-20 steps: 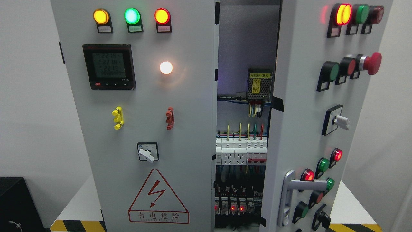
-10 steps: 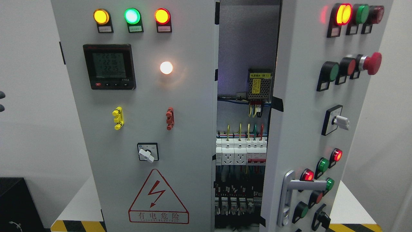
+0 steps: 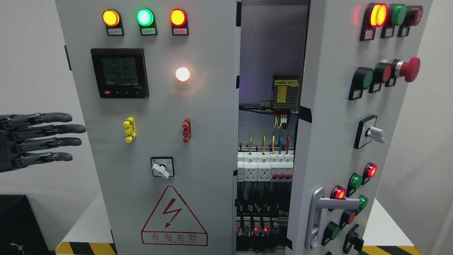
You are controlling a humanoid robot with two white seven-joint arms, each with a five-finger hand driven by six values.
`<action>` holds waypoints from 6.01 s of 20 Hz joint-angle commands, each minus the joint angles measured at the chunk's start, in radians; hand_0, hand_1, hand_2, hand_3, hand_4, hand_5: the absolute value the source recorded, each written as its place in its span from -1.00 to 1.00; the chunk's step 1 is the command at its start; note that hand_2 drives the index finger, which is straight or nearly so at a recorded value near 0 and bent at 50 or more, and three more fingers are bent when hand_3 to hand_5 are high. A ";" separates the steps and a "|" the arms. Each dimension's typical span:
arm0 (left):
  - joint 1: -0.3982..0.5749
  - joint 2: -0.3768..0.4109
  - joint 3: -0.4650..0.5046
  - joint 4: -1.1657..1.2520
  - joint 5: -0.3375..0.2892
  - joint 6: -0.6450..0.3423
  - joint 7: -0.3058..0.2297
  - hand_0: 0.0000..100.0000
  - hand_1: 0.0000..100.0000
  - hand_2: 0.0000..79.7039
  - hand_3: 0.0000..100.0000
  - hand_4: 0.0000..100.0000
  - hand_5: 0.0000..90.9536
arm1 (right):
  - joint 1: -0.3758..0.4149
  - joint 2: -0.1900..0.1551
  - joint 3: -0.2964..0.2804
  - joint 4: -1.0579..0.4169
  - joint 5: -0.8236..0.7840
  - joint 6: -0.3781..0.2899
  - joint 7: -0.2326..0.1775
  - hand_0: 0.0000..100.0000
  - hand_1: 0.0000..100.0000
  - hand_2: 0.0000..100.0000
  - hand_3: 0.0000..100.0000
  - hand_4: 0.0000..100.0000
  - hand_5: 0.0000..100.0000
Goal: Open door with both hands
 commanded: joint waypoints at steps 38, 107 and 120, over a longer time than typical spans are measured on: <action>-0.129 -1.229 0.019 -0.237 -0.210 0.094 0.959 -1.00 -1.00 -1.00 -1.00 -1.00 -1.00 | 0.000 0.000 0.031 0.000 -0.018 0.000 0.000 -1.00 -1.00 -1.00 -1.00 -1.00 -1.00; 1.383 -0.980 0.141 1.441 -0.748 -0.941 0.641 -1.00 -1.00 -1.00 -1.00 -1.00 -1.00 | 0.000 0.000 0.031 -0.001 -0.018 0.000 0.000 -1.00 -1.00 -1.00 -1.00 -1.00 -1.00; 1.362 -1.240 0.765 1.484 -1.256 -0.429 1.092 -1.00 -1.00 -1.00 -1.00 -1.00 -1.00 | 0.000 0.000 0.031 0.000 -0.018 0.000 0.000 -1.00 -1.00 -1.00 -1.00 -1.00 -1.00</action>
